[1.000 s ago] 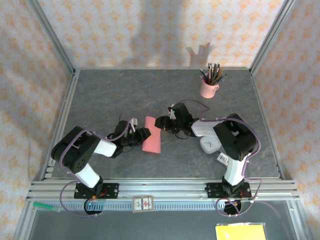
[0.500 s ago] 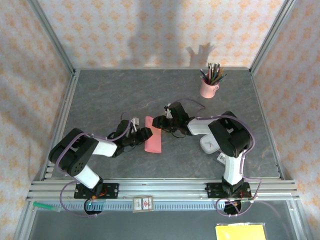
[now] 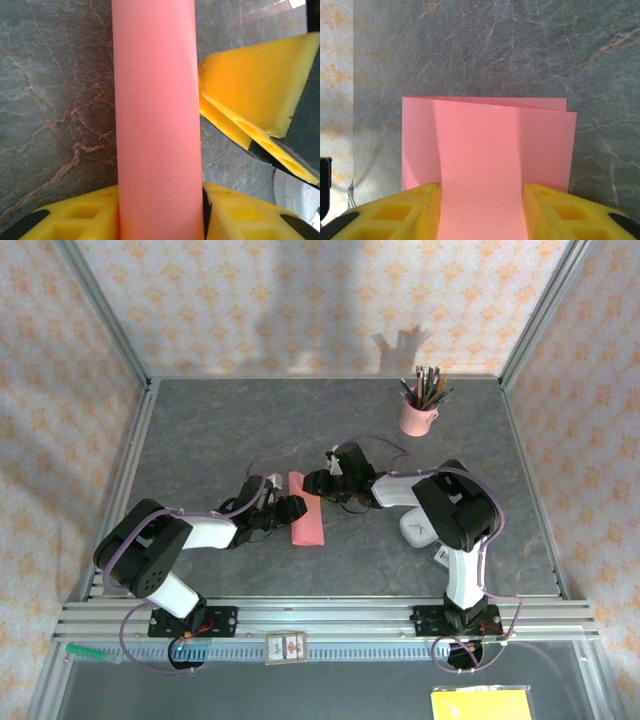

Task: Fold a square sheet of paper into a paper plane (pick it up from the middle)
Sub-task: First fold in half a square sheet of paper at the center of the table.

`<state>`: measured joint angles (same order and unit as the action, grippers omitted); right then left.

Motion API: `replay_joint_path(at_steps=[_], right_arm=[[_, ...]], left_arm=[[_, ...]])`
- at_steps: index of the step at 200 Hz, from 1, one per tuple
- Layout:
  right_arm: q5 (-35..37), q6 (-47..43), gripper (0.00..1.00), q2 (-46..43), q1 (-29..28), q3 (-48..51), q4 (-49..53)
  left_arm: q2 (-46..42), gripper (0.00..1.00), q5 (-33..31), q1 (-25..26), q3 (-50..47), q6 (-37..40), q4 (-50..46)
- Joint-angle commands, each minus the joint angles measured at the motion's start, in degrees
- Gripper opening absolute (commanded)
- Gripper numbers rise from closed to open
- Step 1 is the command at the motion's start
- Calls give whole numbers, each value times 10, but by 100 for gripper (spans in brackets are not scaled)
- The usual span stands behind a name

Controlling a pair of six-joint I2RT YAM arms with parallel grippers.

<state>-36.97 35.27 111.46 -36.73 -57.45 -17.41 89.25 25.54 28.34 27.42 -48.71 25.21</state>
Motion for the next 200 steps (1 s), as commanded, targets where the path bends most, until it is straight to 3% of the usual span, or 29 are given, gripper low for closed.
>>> replay_joint_path(at_steps=[1,70,200], right_arm=[[-7,-13,46,10,-4,-20,-2],[13,-55,47,-28,-4,-35,43],[107,-122,48,-114,46,16,111]], left_arm=[[3,41,-79,-1,4,35,-91],[-4,33,-118,3,0,24,-98],[13,32,-170,12,-7,-12,-102]])
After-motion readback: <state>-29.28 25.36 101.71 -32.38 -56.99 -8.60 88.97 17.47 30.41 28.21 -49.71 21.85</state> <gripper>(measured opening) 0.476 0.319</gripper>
